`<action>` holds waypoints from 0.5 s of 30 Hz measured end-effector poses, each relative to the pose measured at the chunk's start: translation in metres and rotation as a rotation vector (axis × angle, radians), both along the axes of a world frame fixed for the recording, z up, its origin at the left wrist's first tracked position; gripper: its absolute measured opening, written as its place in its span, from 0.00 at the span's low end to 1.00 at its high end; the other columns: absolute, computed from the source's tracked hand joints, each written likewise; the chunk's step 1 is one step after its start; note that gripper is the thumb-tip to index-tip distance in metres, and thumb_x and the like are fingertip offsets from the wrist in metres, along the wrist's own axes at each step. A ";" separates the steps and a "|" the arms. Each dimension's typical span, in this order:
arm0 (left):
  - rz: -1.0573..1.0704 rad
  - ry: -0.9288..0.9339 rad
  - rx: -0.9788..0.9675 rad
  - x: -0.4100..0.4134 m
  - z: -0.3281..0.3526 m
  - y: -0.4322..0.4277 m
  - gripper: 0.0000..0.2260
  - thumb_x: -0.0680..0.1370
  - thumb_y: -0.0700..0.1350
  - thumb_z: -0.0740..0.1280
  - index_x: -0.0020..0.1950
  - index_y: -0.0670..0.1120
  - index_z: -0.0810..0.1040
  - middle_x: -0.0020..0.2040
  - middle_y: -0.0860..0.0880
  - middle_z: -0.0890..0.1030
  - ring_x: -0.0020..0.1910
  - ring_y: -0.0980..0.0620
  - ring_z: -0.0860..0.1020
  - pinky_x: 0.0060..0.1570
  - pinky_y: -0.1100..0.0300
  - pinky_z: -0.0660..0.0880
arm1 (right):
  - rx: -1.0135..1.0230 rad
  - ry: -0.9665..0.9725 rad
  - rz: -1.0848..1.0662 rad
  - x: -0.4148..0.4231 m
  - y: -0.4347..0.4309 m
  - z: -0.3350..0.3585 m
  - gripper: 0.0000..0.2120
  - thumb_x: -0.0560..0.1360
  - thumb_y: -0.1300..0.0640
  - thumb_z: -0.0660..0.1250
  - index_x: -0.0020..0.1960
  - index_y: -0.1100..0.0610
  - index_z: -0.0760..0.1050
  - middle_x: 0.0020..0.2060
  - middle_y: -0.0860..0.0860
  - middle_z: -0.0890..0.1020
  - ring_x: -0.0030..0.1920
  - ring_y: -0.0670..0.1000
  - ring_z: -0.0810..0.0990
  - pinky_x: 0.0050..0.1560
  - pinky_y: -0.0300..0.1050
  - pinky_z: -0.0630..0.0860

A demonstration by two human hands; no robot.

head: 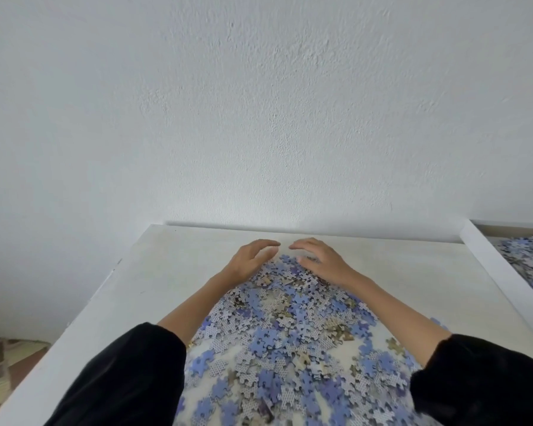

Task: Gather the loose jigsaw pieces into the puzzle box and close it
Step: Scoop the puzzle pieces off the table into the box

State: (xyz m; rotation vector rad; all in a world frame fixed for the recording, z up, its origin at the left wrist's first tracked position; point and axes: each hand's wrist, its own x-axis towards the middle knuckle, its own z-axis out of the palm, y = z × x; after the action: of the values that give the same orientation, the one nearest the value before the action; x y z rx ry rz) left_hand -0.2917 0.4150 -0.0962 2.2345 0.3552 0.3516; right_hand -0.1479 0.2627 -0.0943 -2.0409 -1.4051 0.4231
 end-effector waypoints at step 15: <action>-0.003 0.119 0.048 -0.037 0.017 -0.015 0.18 0.82 0.48 0.53 0.69 0.41 0.68 0.68 0.44 0.71 0.66 0.48 0.69 0.60 0.60 0.65 | -0.106 -0.077 -0.077 -0.010 -0.036 0.004 0.19 0.81 0.53 0.53 0.71 0.51 0.61 0.70 0.51 0.66 0.69 0.51 0.62 0.67 0.47 0.57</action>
State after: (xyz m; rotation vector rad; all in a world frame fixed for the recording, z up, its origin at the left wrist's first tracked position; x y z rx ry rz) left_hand -0.3291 0.3996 -0.0794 2.3083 0.4097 0.2282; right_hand -0.1578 0.2270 -0.0902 -2.2103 -1.3699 0.3984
